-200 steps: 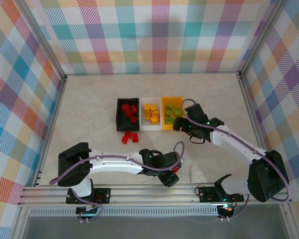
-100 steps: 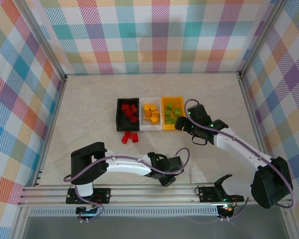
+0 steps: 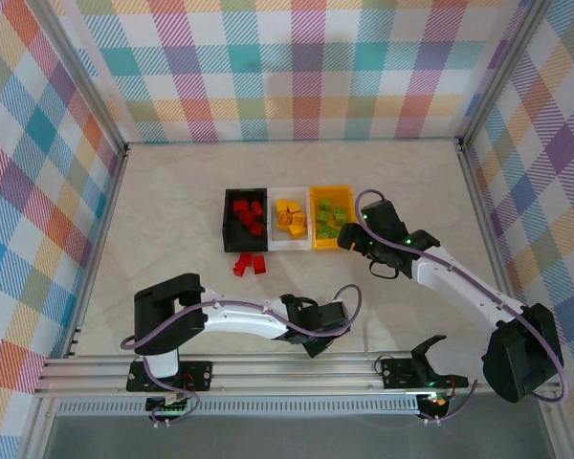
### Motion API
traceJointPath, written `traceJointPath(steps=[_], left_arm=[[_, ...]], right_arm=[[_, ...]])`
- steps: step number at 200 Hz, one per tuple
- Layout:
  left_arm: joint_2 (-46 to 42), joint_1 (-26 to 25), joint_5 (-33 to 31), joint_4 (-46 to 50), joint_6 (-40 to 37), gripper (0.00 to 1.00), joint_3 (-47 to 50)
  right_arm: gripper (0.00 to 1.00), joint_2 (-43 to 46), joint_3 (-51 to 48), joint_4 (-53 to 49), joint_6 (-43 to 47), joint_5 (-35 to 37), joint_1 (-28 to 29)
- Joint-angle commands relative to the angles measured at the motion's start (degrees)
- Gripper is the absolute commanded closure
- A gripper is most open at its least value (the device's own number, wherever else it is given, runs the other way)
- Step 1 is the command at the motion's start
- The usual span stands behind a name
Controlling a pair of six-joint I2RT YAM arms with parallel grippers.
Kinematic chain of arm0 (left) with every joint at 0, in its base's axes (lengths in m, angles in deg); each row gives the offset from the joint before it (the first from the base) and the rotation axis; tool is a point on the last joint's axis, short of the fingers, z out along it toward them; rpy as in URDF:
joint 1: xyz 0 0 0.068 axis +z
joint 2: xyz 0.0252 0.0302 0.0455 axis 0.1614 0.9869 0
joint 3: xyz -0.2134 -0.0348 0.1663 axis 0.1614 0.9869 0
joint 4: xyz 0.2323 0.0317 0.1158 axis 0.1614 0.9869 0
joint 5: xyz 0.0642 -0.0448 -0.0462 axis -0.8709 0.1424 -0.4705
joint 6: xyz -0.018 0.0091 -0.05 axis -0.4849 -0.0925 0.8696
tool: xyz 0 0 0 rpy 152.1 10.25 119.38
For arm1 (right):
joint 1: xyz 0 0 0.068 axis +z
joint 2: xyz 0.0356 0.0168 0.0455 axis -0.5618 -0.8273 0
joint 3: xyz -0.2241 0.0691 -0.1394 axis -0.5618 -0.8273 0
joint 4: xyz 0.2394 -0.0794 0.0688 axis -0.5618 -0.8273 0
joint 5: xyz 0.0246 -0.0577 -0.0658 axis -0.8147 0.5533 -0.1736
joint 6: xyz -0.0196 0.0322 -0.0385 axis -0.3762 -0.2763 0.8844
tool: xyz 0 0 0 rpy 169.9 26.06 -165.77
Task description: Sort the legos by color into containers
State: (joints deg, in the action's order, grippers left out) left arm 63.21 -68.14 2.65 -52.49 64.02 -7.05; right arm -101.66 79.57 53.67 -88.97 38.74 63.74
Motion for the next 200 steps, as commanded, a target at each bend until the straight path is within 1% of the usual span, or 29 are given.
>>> traceJointPath(steps=[1, 36, 50, 70, 85, 93, 96, 102, 126, 136, 140, 181, 200], left_arm=[[-3.95, 1.88, -0.94, -0.43, 2.33, 0.69, 3.87], [-13.90, 6.25, -4.45, -0.57, 4.00, 0.69, 7.57], [-17.58, 8.78, -5.12, -1.21, 4.22, 0.69, 7.95], [-20.77, 14.40, -3.30, -3.79, 4.63, 0.69, 6.82], [-20.66, 19.60, -0.83, -6.51, 5.18, 0.69, 4.34], [-19.39, 21.88, -0.10, -6.57, 5.46, 0.69, 1.73], [-18.64, 22.67, 0.20, -8.34, 5.44, 0.69, 0.57], [-17.07, 24.04, 0.96, -8.84, 5.40, 0.69, -1.75], [-6.88, 27.85, 3.97, -7.66, 5.68, 0.69, -14.18], [-2.70, 28.67, 4.71, -7.55, 6.11, 0.69, -18.75], [-1.21, 28.89, 4.90, -5.62, 6.24, 0.69, -20.71], [12.29, 31.27, 4.91, -0.14, 7.69, 0.68, -36.55], [17.27, 31.69, 5.07, 2.53, 8.15, 0.63, -42.56]], right_arm=[[0.08, 1.73, -0.73, -0.89, -1.30, 0.98, -0.47], [0.08, 1.77, -1.73, -0.13, -1.87, 1.00, -0.66], [0.08, 1.69, -2.18, 0.10, -2.08, 0.80, -0.79], [0.08, 1.60, -3.00, 0.50, -2.66, 0.55, -0.82], [0.08, 1.50, -3.52, 0.73, -2.88, 0.30, -0.83], [0.08, 1.48, -3.61, 0.60, -2.93, 0.08, -0.82], [0.08, 1.44, -3.75, 0.55, -2.97, -0.05, -0.82], [0.08, 1.43, -3.89, 0.49, -3.04, -0.23, -0.82], [0.08, 1.67, -4.64, -0.06, -3.15, -1.03, -0.83], [0.08, 1.99, -4.90, -0.55, -3.15, -1.12, -0.82], [0.08, 2.10, -5.06, -0.67, -3.13, -1.13, -0.82], [0.09, 4.70, -7.68, -1.96, -3.33, -2.16, -0.82], [0.09, 5.68, -8.86, -2.47, -3.33, -2.85, -0.82]])
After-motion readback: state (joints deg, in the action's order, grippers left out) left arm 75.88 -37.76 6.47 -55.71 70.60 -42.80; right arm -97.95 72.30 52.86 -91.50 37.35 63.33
